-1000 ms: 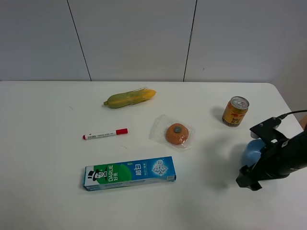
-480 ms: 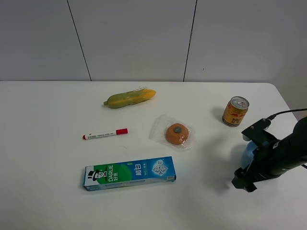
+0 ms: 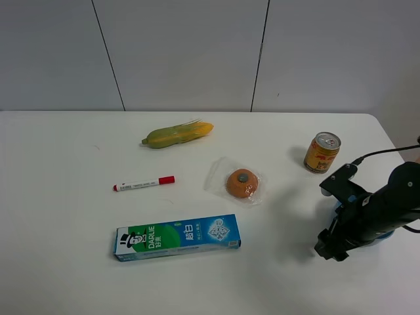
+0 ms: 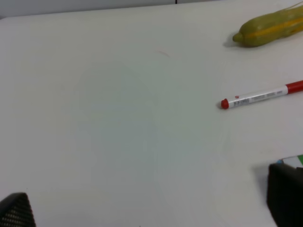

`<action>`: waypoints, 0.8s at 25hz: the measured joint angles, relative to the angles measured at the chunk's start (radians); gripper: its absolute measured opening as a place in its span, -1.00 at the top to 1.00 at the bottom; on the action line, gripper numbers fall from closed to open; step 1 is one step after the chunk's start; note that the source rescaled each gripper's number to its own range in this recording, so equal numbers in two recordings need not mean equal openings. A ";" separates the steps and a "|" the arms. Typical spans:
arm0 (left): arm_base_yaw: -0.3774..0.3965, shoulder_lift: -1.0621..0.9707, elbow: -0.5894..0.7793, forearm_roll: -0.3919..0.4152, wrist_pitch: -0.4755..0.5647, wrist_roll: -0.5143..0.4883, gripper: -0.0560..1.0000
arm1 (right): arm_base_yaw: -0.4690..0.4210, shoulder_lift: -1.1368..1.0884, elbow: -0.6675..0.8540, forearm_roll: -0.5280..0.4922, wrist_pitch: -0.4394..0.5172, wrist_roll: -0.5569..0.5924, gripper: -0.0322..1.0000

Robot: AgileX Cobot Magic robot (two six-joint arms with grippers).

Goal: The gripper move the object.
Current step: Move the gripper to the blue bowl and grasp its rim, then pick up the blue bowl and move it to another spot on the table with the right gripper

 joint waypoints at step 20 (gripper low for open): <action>0.000 0.000 0.000 0.000 0.000 0.000 -1.00 | 0.000 -0.002 -0.003 -0.108 -0.002 0.076 0.93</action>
